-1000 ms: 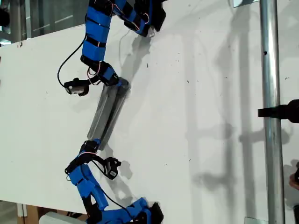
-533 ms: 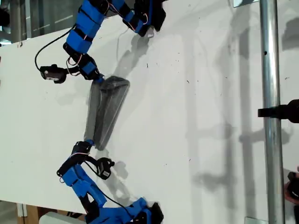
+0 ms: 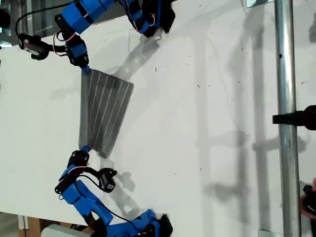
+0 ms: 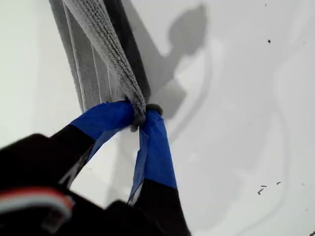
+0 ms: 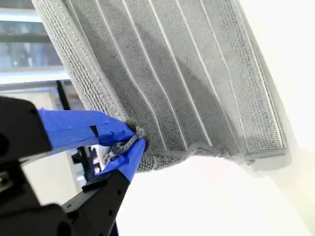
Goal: Grasp corners of a towel and fold twice.
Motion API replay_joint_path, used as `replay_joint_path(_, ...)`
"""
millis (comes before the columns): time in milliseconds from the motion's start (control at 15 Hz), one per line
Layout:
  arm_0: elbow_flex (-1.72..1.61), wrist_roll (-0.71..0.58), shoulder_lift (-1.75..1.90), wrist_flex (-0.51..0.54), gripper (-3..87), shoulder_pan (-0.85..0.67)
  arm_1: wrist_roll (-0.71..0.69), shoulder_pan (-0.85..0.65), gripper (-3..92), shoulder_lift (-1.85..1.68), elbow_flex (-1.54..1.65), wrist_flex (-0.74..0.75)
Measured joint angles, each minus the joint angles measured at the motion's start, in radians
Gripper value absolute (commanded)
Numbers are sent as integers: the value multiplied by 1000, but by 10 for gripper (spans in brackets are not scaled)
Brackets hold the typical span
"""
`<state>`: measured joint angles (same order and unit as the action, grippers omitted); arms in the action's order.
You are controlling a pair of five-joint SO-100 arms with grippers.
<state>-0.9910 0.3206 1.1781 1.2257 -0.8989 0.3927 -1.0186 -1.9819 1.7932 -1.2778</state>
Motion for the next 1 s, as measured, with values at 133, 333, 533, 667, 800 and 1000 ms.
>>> replay_joint_path(133, -44, 0, -5, 5, -26, -12, 23, 40, -3, -44, 126, 15)
replay_joint_path(333, -101, 15, -41, -14, -26, -49, 106, 181, -3, -49, 259, 83)
replay_joint_path(533, -169, 26, -71, -52, -26, -34, 186, 293, -3, -49, 359, 161)
replay_joint_path(667, -170, 40, -81, -66, -26, -20, 202, 331, -3, -49, 367, 189)
replay_joint_path(800, -204, 58, -81, -77, -26, 8, 218, 356, -3, -44, 367, 201)
replay_joint_path(1000, -264, 89, -101, -92, -26, 71, 233, 402, -3, 0, 368, 233)
